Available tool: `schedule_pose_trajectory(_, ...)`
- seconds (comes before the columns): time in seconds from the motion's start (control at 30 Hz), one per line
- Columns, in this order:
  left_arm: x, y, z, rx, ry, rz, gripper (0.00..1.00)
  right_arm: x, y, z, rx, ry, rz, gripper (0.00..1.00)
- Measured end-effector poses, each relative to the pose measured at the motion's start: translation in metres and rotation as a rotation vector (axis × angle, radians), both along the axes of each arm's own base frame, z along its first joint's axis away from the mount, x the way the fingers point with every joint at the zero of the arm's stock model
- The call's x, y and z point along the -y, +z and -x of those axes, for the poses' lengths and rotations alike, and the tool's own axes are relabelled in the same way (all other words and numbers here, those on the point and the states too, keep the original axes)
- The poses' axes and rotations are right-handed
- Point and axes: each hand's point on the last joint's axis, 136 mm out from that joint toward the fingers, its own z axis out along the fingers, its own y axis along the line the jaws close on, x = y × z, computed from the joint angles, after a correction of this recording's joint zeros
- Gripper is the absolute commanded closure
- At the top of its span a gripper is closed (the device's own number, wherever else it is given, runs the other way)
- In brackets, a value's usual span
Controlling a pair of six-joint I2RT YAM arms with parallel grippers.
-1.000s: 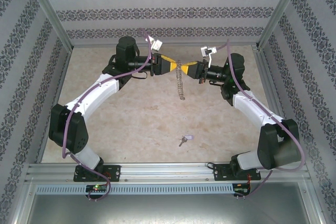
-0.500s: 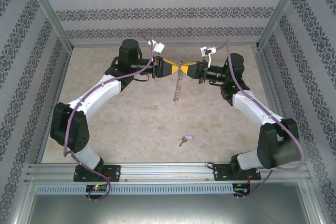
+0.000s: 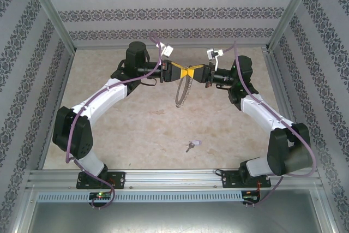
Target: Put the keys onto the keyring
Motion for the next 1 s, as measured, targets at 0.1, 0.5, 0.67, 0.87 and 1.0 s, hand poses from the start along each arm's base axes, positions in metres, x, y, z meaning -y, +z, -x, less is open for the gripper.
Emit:
schedule_pose_trajectory(0.1, 0.0006, 0.0011, -0.0006, 0.007, 0.000, 0.005, 0.69, -0.0001, -0.0005, -0.0003, -0.001, 0.000, 0.000, 1.00)
schedule_pose_trajectory(0.5, 0.0001, 0.0002, -0.0041, 0.021, 0.019, 0.005, 0.82, -0.0004, -0.0037, -0.0023, -0.010, 0.000, 0.002, 1.00)
schedule_pose_trajectory(0.67, -0.0001, -0.0025, -0.0045, 0.022, 0.022, 0.003, 0.88, 0.0002, -0.0044, -0.0027, -0.014, -0.002, 0.004, 1.00)
schedule_pose_trajectory(0.87, -0.0004, -0.0031, -0.0047, 0.026, 0.023, 0.004, 0.98, 0.0003, -0.0054, -0.0030, -0.019, -0.003, 0.005, 1.00)
schedule_pose_trajectory(1.0, -0.0005, -0.0035, -0.0051, 0.028, 0.025, 0.003, 1.00, 0.0003, -0.0058, -0.0031, -0.021, -0.003, 0.005, 1.00)
